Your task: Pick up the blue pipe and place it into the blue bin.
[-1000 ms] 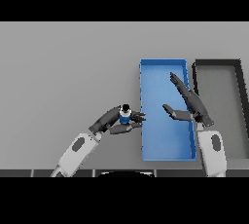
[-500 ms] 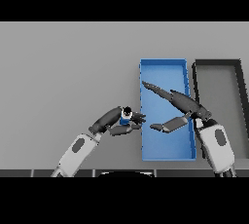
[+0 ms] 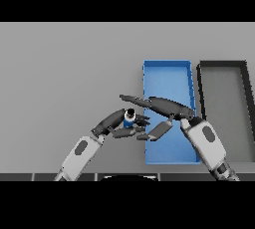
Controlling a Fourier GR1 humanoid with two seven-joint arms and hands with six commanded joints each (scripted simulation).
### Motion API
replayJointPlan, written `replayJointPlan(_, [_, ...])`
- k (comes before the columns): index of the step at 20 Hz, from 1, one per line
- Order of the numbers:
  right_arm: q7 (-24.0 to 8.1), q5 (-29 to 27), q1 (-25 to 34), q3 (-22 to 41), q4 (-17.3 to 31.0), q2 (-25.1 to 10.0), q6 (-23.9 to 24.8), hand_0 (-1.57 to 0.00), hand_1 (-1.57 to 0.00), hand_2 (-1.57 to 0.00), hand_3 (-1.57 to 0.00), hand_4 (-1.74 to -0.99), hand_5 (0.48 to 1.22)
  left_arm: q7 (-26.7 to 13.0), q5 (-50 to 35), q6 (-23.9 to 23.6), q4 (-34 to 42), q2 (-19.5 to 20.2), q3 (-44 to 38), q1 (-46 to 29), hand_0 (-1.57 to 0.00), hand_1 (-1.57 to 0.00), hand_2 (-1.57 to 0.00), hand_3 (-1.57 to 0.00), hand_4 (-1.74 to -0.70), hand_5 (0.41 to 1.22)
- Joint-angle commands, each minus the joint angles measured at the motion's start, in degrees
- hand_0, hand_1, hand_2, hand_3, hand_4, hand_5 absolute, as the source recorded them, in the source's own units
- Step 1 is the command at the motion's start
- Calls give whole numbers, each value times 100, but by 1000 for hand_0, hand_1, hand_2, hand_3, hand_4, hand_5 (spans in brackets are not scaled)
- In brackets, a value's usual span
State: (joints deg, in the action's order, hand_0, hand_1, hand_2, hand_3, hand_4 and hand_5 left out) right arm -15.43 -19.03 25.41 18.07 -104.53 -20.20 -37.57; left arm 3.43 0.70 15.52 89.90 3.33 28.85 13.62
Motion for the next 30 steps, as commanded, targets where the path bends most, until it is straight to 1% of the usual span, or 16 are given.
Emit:
replayJointPlan(1, [-14, 5, 109, 72, 96, 100, -45, 1, 1, 1, 1, -1195, 513, -12, -20, 53, -41, -15, -21, 39, -1571, -1571, -1571, -1571, -1475, 1221])
replayJointPlan(6, [-217, 54, 583, 307, 503, 484, -144, 1, -9, -20, 1, -1214, 511, 7, -158, 311, -60, -75, -104, 10, -1571, -1571, -1571, -1571, -1454, 1221])
replayJointPlan(8, [-314, -13, 763, 378, 672, 610, -233, -24, -108, -130, -49, -1222, 517, 56, -158, 362, -85, -75, -171, 10, -1571, -1571, -1571, -1571, -1460, 1221])
replayJointPlan(9, [-303, -2, 768, 410, 734, 655, -292, -166, -241, -249, -143, -1255, 519, 14, -85, 313, -193, -95, -206, 28, -1571, -1571, -1571, -1571, -1515, 1221])
replayJointPlan(10, [-321, 0, 784, 438, 718, 690, -278, -398, -437, -428, -307, -1303, 520, -103, -113, 314, -124, -111, -208, 4, -1571, -1571, -1541, -1304, -1560, 1221])
replayJointPlan(11, [-267, 124, 835, 484, 807, 788, -257, -630, -652, -657, -504, -1383, 523, -200, -124, 295, -128, -151, -203, -16, -1571, -1571, -1528, -1139, -1596, 1221])
replayJointPlan(12, [-268, 201, 876, 485, 859, 821, -248, -818, -836, -840, -662, -1446, 527, -240, -101, 301, -134, -119, -228, -6, -1571, -1571, -1537, -1163, -1625, 1221])
replayJointPlan(14, [-250, 17, 901, 428, 913, 856, -260, -1089, -1101, -1103, -896, -1537, 600, -163, -53, 313, -167, -167, -219, -21, -1571, -1571, -1549, -1228, -1667, 1221])
replayJointPlan(17, [-197, -193, 767, 391, 836, 935, -218, -1324, -1330, -1331, -1225, -1481, 869, -189, -26, 301, -89, -214, -223, 7, -1571, -1571, -1560, -1331, -1703, 1221])
replayJointPlan(20, [93, 97, 683, 415, 696, 1068, -262, -1445, -1448, -1448, -1394, -1477, 1041, -65, -54, 363, -52, -247, -227, 7, -1571, -1571, -1539, -1412, -1722, 1221])
replayJointPlan(22, [198, 251, 584, 453, 685, 1123, -307, -1490, -1492, -1492, -1458, -1485, 1106, 36, 76, 341, -142, -239, -265, 45, -1571, -1571, -1551, -1417, -1729, 1221])
replayJointPlan(24, [-175, -122, 535, 405, 668, 1245, -210, -1519, -1520, -1521, -1499, -1490, 1147, 60, 106, 301, -153, -283, -265, 55, -1571, -1571, -1558, -1437, -1733, 1221])
replayJointPlan(27, [-363, -267, 477, 297, 634, 1345, -188, -1545, -1545, -1545, -1534, -1494, 1183, 67, 47, 293, -141, -277, -296, 56, -1571, -1571, -1564, -1434, -1732, 1221])
replayJointPlan(28, [-434, -312, 427, 295, 567, 1367, -182, -1550, -1550, -1550, -1541, -1495, 1191, 249, 88, 292, -162, -252, -278, 37, -1571, -1571, -1566, -1264, -1734, 1221])
replayJointPlan(29, [-384, -252, 425, 255, 538, 1398, -162, -1554, -1554, -1555, -1547, -1496, 1197, 289, 125, 280, -125, -215, -279, 44, -1446, -1368, -1336, -1051, -1629, 1221])
replayJointPlan(30, [-422, -194, 387, 250, 515, 1445, -127, -1557, -1558, -1558, -1552, -1496, 1202, 251, 215, 288, -102, -174, -240, 14, -1175, -1094, -1069, -841, -1512, 1221])
